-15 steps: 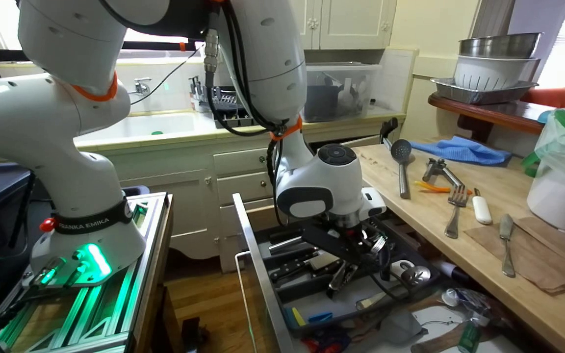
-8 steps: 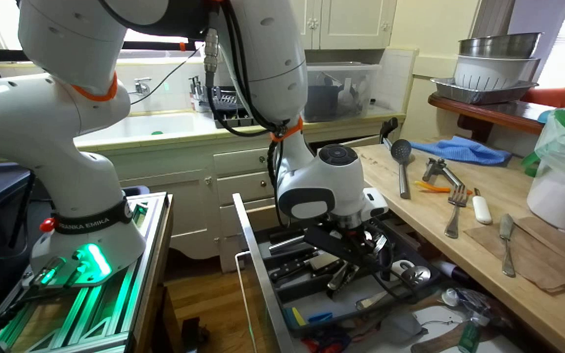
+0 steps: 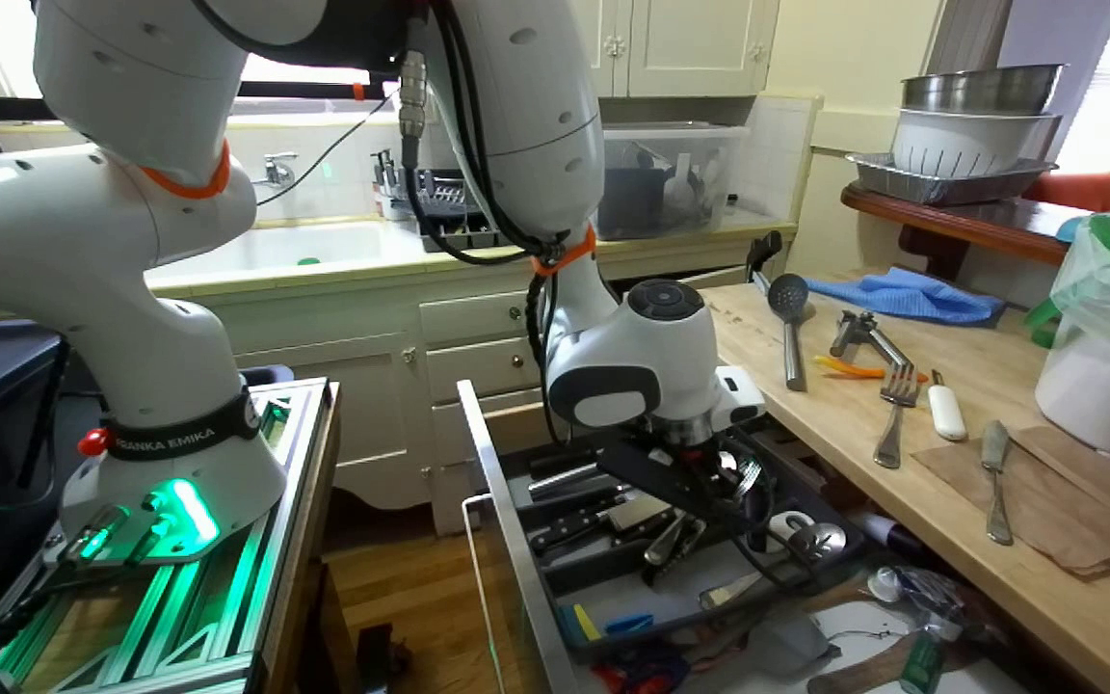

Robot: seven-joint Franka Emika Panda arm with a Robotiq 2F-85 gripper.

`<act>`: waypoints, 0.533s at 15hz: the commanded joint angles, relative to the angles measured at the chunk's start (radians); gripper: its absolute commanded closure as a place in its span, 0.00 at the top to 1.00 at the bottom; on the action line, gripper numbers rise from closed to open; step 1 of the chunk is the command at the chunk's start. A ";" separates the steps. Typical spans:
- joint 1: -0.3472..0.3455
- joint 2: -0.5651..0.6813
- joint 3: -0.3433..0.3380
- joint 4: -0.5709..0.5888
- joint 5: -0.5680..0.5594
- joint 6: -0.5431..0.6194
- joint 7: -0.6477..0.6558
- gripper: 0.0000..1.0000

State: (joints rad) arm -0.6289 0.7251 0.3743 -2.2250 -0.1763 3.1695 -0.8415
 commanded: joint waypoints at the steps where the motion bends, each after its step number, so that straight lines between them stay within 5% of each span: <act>1: -0.049 -0.070 0.038 -0.038 0.000 -0.014 0.092 0.02; 8: -0.071 -0.114 -0.004 -0.042 0.030 -0.052 0.296 0.02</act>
State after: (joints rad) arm -0.6897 0.6384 0.3874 -2.2445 -0.1650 3.1436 -0.6241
